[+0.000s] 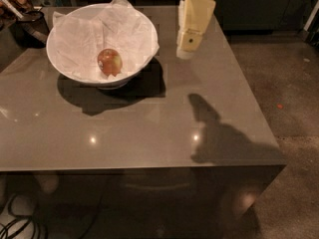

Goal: Pick apple from white bowl

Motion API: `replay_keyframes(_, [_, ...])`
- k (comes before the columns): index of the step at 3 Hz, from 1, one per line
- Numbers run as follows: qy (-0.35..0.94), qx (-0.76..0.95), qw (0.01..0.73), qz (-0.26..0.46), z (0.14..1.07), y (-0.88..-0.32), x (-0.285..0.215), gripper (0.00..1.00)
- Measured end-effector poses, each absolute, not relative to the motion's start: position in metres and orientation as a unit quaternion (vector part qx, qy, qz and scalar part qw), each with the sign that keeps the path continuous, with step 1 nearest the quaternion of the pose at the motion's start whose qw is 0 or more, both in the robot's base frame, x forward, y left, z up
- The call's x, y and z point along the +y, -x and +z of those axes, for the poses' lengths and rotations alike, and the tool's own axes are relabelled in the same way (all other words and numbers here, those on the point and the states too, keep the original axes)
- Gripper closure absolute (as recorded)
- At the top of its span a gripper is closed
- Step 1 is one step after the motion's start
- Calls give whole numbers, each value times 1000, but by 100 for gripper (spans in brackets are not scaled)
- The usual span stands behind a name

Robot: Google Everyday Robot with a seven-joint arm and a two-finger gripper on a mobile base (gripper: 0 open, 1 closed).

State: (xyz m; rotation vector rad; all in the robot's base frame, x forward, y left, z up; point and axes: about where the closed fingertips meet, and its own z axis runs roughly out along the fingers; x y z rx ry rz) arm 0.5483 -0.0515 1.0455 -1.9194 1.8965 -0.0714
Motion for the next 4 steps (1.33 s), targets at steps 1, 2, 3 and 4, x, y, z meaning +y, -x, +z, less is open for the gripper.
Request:
replay_keyframes(1, [697, 678, 232, -26, 1051, -552, -40, 0])
replay_keyframes(2, [696, 671, 255, -14, 1053, -572, -23, 0])
replay_keyframes(3, [700, 667, 254, 0, 1049, -609, 2, 0])
replay_keyframes(4, [696, 659, 284, -1, 1069, -619, 12, 0])
